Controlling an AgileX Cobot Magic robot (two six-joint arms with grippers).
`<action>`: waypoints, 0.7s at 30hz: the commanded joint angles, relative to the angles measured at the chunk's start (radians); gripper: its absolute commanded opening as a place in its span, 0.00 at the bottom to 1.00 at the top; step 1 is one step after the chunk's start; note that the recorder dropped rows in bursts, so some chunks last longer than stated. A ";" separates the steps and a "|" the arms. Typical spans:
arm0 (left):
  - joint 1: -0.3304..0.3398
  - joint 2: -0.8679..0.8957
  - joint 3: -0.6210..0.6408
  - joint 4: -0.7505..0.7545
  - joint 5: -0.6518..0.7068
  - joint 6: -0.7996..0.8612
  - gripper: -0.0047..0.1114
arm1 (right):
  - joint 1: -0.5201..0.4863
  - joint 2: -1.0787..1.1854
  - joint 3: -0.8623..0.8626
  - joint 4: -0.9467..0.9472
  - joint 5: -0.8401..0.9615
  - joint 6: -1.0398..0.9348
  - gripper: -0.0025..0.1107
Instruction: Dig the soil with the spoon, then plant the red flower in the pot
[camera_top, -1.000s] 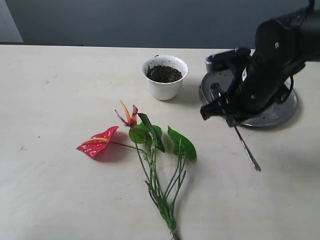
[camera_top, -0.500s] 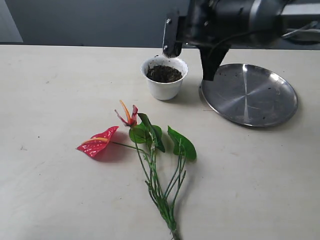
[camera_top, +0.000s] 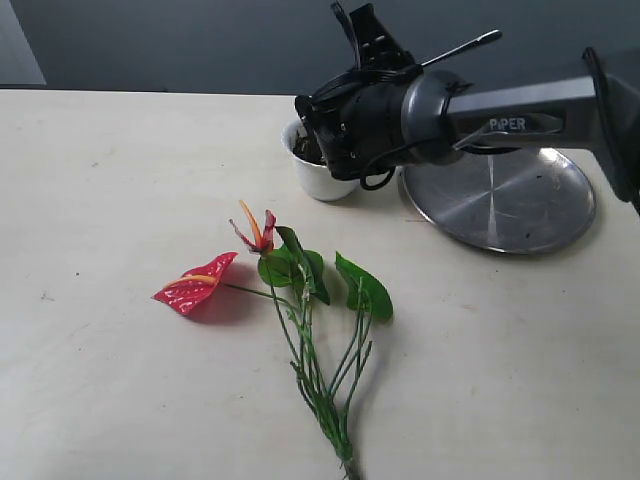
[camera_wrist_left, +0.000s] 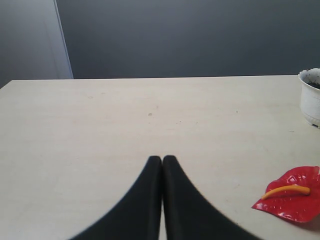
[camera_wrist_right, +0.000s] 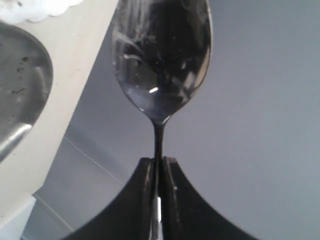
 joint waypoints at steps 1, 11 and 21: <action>-0.006 0.005 -0.003 0.008 -0.007 -0.001 0.05 | 0.001 0.015 -0.006 -0.106 -0.022 -0.002 0.02; -0.006 0.005 -0.003 0.008 -0.007 -0.001 0.05 | 0.001 0.105 -0.006 -0.177 -0.019 -0.004 0.02; -0.006 0.005 -0.003 0.008 -0.007 -0.001 0.05 | 0.001 0.152 -0.006 -0.177 -0.026 -0.031 0.02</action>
